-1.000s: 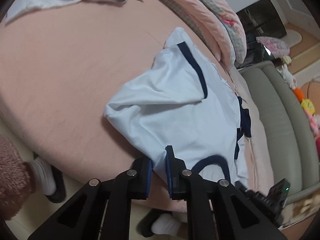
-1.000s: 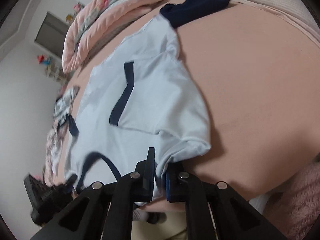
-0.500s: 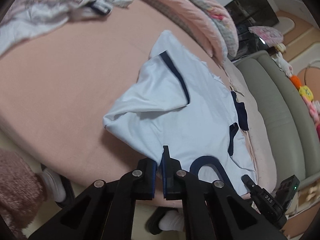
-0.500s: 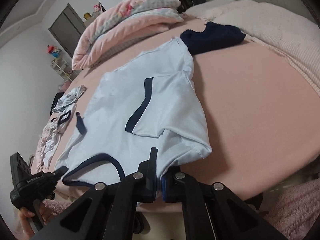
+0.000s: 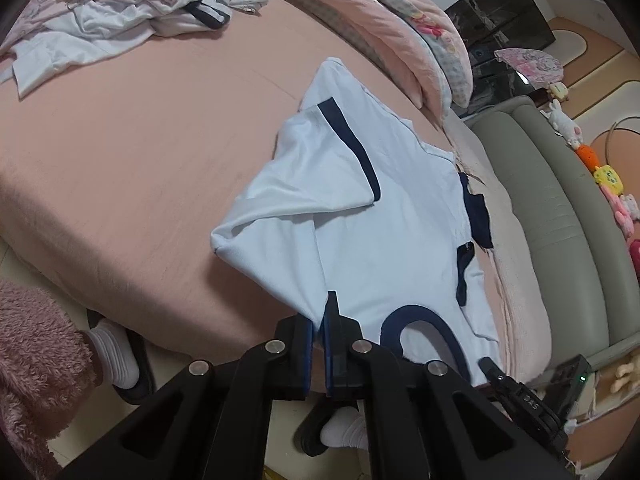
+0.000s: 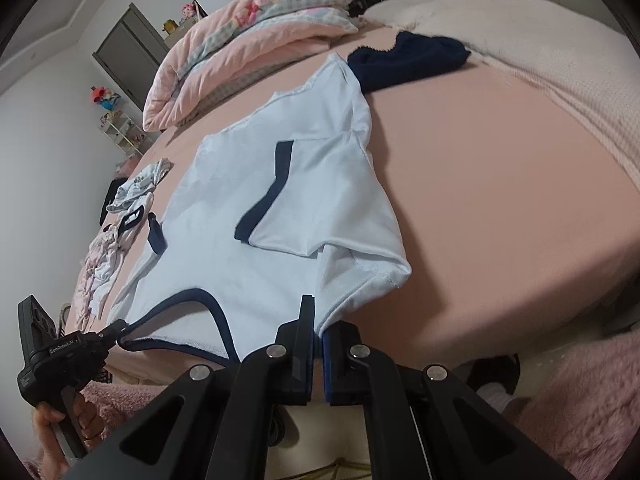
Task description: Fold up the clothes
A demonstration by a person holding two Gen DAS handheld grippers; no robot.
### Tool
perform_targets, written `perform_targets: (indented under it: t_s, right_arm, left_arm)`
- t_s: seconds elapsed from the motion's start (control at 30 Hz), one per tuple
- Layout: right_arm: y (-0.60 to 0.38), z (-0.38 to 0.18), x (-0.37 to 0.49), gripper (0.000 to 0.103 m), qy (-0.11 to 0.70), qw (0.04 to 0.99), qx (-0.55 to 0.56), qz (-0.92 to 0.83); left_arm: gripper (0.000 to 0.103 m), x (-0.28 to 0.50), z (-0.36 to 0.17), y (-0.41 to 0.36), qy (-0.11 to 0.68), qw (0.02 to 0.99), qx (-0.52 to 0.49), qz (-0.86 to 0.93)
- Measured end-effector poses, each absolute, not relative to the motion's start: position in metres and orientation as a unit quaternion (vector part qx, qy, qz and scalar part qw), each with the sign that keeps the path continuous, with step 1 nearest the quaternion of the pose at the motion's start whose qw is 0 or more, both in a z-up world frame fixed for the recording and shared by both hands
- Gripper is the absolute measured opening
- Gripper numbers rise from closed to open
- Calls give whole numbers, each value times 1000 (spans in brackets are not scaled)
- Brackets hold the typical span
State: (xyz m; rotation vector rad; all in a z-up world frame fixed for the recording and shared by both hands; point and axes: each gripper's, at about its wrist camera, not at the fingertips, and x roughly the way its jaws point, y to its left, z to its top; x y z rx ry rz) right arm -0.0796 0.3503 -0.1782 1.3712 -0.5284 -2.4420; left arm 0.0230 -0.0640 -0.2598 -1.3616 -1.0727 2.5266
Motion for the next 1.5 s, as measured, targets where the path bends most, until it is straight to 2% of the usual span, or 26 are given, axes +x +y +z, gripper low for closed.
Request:
perform_targets:
  t_s: [0.3, 0.37, 0.43, 0.5, 0.67, 0.8, 0.9, 1.0, 1.07, 1.13, 1.2, 1.5]
  right_arm:
    - [352, -206, -104, 3, -229, 157, 516, -811]
    - [350, -208, -106, 3, -234, 158, 517, -808]
    - [347, -207, -107, 3, -237, 160, 515, -808]
    - [344, -208, -106, 4, -236, 162, 516, -807]
    - [341, -209, -106, 4, -231, 159, 517, -809]
    - [338, -212, -109, 5, -241, 162, 518, -805]
    - [338, -214, -113, 5, -263, 164, 516, -799]
    - [333, -219, -117, 5, -250, 165, 516, -802]
    - [331, -221, -118, 5, -244, 164, 512, -807]
    - [327, -218, -118, 5, -231, 163, 507, -814]
    - [324, -215, -116, 5, -212, 161, 501, -823]
    - [318, -209, -113, 2, -172, 157, 496, -836]
  left_arm:
    - [5, 9, -277, -67, -394, 65, -458, 795]
    - [8, 6, -281, -68, -403, 71, -460, 788]
    - [24, 3, -285, -68, -413, 77, -463, 781]
    - [31, 3, -286, -68, -418, 80, -463, 777]
    - [34, 3, -280, -63, -383, 59, -461, 798]
    - [34, -6, -286, -60, -390, 65, -452, 800]
    - [34, -9, -288, -55, -387, 67, -442, 806]
    - [34, -11, -289, -52, -381, 67, -437, 812]
    - [27, -12, -289, -50, -372, 64, -440, 815]
    - [12, -13, -289, -51, -364, 60, -446, 815]
    - [8, -11, -289, -53, -366, 60, -446, 815]
    - [4, -9, -287, -50, -347, 53, -446, 823]
